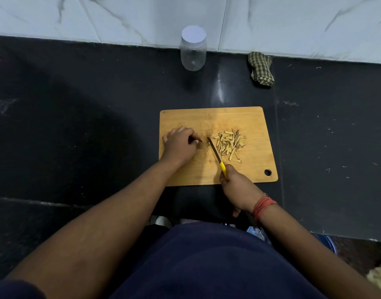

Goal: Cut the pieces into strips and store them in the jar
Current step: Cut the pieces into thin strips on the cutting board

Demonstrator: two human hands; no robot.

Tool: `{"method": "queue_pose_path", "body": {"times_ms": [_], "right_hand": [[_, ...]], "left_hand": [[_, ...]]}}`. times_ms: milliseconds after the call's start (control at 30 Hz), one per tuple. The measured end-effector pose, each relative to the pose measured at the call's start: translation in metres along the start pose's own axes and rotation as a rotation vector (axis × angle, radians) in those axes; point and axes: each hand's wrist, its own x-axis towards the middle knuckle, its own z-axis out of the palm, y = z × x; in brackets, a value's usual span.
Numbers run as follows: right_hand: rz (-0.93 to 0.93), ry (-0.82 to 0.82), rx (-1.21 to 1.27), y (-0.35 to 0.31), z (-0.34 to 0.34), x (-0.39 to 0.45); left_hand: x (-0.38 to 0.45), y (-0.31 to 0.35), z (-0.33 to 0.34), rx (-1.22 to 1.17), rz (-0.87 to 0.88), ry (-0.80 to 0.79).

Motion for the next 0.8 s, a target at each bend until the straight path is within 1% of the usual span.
{"method": "queue_pose_path", "body": {"times_ms": [67, 133, 233, 300, 400, 500, 600, 667, 800], "right_hand": [[-0.010, -0.009, -0.002, -0.005, 0.003, 0.003], [-0.033, -0.019, -0.036, -0.010, 0.006, 0.007], [-0.033, -0.035, -0.031, -0.012, 0.009, 0.011], [0.012, 0.002, 0.001, -0.008, 0.008, 0.010], [0.036, 0.032, 0.027, -0.001, 0.009, 0.005], [0.000, 0.002, -0.010, -0.002, 0.014, 0.005], [0.043, 0.035, 0.031, 0.001, 0.012, 0.006], [0.073, 0.058, 0.063, 0.004, 0.010, 0.006], [0.069, 0.057, 0.050, 0.003, 0.013, 0.003]], "left_hand": [[-0.003, -0.005, -0.004, -0.102, 0.015, 0.018], [-0.008, -0.011, -0.006, -0.153, 0.043, 0.065], [-0.017, -0.018, -0.010, -0.079, 0.124, 0.174], [-0.024, -0.026, -0.009, -0.008, 0.163, 0.247], [-0.033, -0.039, -0.009, 0.064, 0.149, 0.317], [-0.038, -0.048, -0.008, 0.117, 0.125, 0.305], [-0.040, -0.052, -0.010, 0.169, 0.130, 0.282], [-0.041, -0.052, -0.011, 0.200, 0.161, 0.275], [-0.039, -0.046, -0.010, 0.281, 0.236, 0.257]]}}
